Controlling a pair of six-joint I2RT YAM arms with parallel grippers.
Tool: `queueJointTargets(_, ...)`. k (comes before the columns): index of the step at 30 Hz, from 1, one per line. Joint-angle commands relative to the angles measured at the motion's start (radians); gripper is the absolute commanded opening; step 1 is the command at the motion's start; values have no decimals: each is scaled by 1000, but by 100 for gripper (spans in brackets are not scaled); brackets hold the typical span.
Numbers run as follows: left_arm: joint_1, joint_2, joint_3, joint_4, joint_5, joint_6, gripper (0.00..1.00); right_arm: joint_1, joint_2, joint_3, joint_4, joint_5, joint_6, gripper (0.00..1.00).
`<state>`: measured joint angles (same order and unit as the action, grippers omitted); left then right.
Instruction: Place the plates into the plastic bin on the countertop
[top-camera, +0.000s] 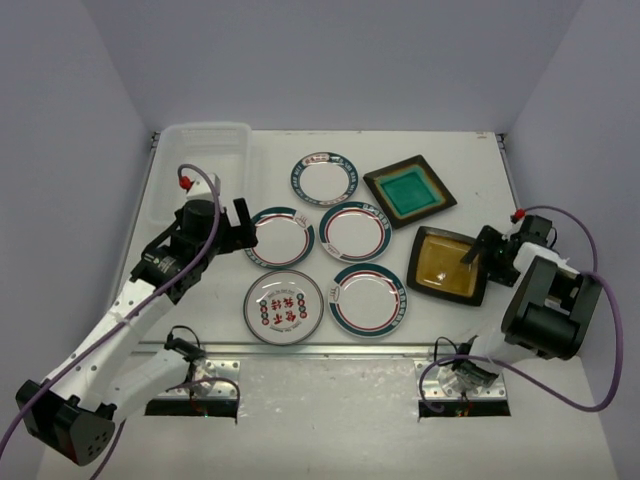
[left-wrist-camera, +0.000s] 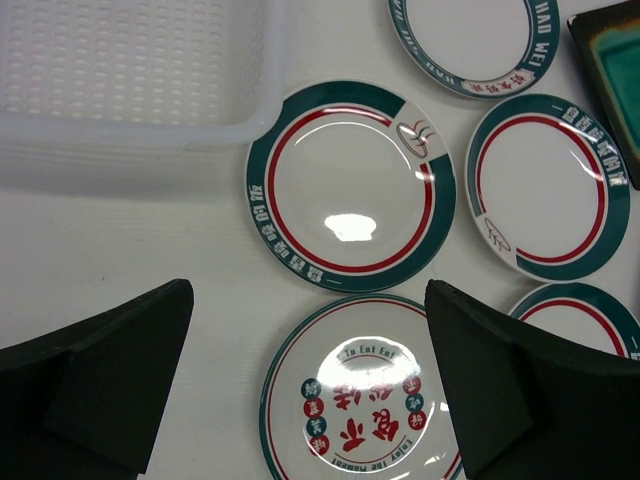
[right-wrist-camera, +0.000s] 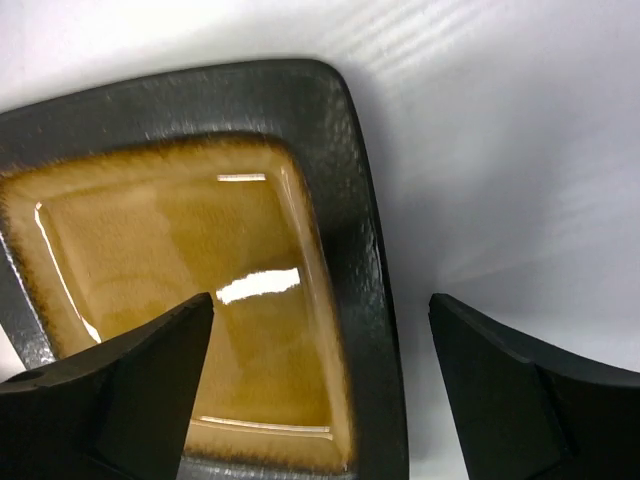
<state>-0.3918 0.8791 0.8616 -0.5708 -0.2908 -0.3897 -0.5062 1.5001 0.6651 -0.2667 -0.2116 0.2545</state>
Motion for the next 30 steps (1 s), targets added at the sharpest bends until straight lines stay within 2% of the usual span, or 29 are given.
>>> queueJointTargets(1, -52, -14, 18, 8, -52, 9, 100, -31, 71, -13, 86, -145, -76, 86)
queueJointTargets(3, -73, -17, 19, 3, -64, 5, 100, -32, 116, 3, 84, -182, -109, 77)
queueJointTargets(7, -97, -22, 23, -4, -82, 0, 100, -35, 187, 55, 40, -265, -153, 51)
queueJointTargets(11, -110, -19, 26, -11, -94, -4, 100, -36, 215, 73, -2, -232, -170, 34)
queueJointTargets(14, -116, -17, 27, -12, -93, -5, 100, -40, 239, 97, -17, -223, -164, 9)
queueJointTargets(16, -123, -17, 27, -12, -95, -5, 100, -45, 244, 103, -24, -180, -160, 1)
queueJointTargets(22, -131, -20, 27, -12, -107, -8, 100, -63, 201, 98, -8, -85, -103, 0)
queueJointTargets(30, -133, -26, 27, -12, -97, -8, 100, -78, 96, 102, 15, -177, 23, 0)
